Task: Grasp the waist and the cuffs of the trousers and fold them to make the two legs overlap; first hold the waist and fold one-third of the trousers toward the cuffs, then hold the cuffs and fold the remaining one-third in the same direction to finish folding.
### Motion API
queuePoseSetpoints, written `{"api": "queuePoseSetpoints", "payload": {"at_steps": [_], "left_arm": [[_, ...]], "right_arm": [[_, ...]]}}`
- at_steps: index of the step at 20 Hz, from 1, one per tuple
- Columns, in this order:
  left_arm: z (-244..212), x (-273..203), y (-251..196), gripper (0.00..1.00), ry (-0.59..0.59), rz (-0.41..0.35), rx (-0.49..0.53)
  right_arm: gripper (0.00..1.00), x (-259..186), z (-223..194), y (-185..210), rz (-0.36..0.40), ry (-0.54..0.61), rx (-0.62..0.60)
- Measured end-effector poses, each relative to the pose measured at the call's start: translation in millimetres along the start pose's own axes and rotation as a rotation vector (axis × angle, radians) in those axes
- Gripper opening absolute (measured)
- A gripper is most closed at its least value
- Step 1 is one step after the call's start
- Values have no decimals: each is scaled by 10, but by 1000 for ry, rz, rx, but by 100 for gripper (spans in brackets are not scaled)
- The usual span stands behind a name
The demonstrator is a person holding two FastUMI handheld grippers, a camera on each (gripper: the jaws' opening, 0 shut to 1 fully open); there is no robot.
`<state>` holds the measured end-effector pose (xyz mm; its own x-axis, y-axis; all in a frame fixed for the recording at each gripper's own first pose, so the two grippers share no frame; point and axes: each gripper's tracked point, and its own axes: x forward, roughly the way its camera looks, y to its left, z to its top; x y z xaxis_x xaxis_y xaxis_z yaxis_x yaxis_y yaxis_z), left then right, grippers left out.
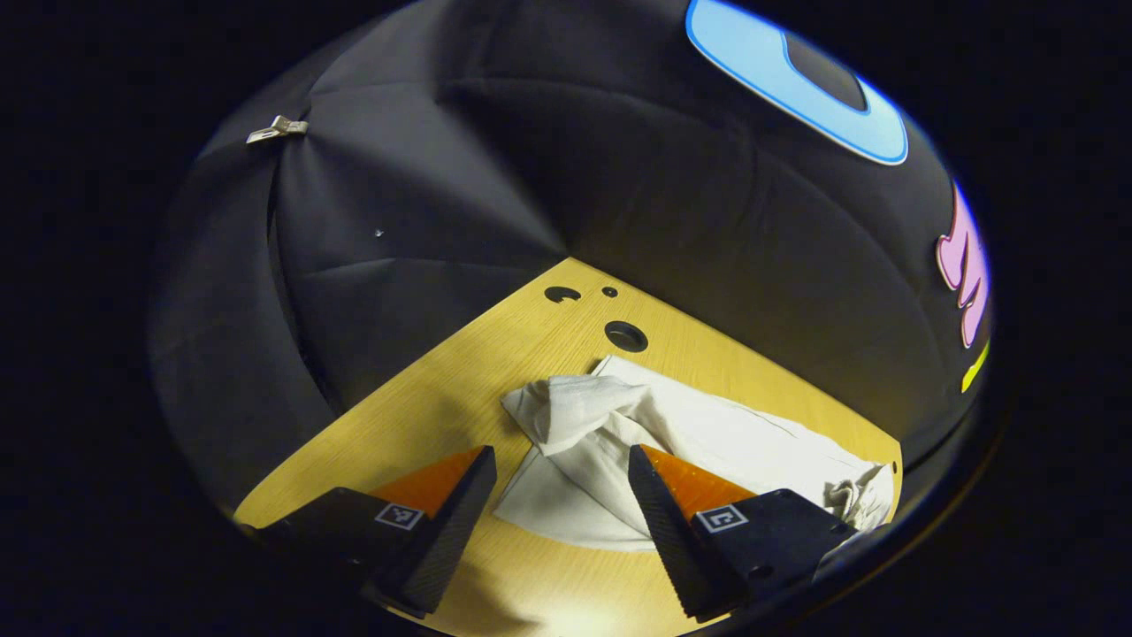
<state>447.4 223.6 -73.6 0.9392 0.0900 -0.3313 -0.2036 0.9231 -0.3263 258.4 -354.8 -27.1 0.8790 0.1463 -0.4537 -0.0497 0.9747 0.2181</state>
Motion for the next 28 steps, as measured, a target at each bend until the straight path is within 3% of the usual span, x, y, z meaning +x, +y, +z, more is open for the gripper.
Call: {"api": "queuePoseSetpoints", "payload": {"at_steps": [1, 3, 4, 5, 7, 9, 11, 13, 16, 17, 18, 19, 20, 21, 25, 28], "left_arm": [[-5, 71, -35, 95, -1, 4, -6], [-72, 201, -49, 95, 26, 27, -19], [-110, 244, -29, 91, 40, 46, -11], [-114, 231, -34, 95, 35, 64, 5], [-122, 238, -77, 94, 25, 74, 34], [-169, 272, -56, 96, 51, 107, 120], [-239, 326, -69, 90, 82, 149, 220], [-265, 368, -114, 88, 99, 140, 290], [-289, 341, -183, 63, 113, 120, 283], [-320, 323, -189, 59, 121, 118, 283], [-340, 307, -216, 46, 128, 113, 286], [-367, 279, -240, 47, 138, 107, 291], [-386, 266, -264, 29, 146, 107, 293], [-425, 242, -267, 21, 164, 114, 294], [-530, 211, -305, 10, 171, 105, 297], [-534, 103, -337, 6, 154, 100, 203]], "right_arm": [[99, -147, -59, -187, -42, 3, -12], [99, -434, -236, -476, -102, 37, 12], [99, -588, -311, -573, -119, 52, 45], [99, -704, -373, -648, -135, 61, 69], [99, -957, -495, -815, -170, 71, 110], [99, -1170, -627, -951, -202, 90, 136], [99, -1321, -734, -1030, -219, 111, 152], [99, -1414, -798, -1054, -228, 119, 146], [98, -1518, -889, -1036, -227, 137, 127], [99, -1536, -903, -1007, -222, 139, 123], [99, -1561, -895, -988, -215, 133, 121], [99, -1593, -885, -985, -212, 128, 124], [99, -1617, -870, -983, -208, 122, 132], [99, -1654, -845, -987, -209, 112, 139], [98, -1797, -743, -1087, -239, 68, 147], [99, -1915, -693, -1244, -266, 44, 150]]}}
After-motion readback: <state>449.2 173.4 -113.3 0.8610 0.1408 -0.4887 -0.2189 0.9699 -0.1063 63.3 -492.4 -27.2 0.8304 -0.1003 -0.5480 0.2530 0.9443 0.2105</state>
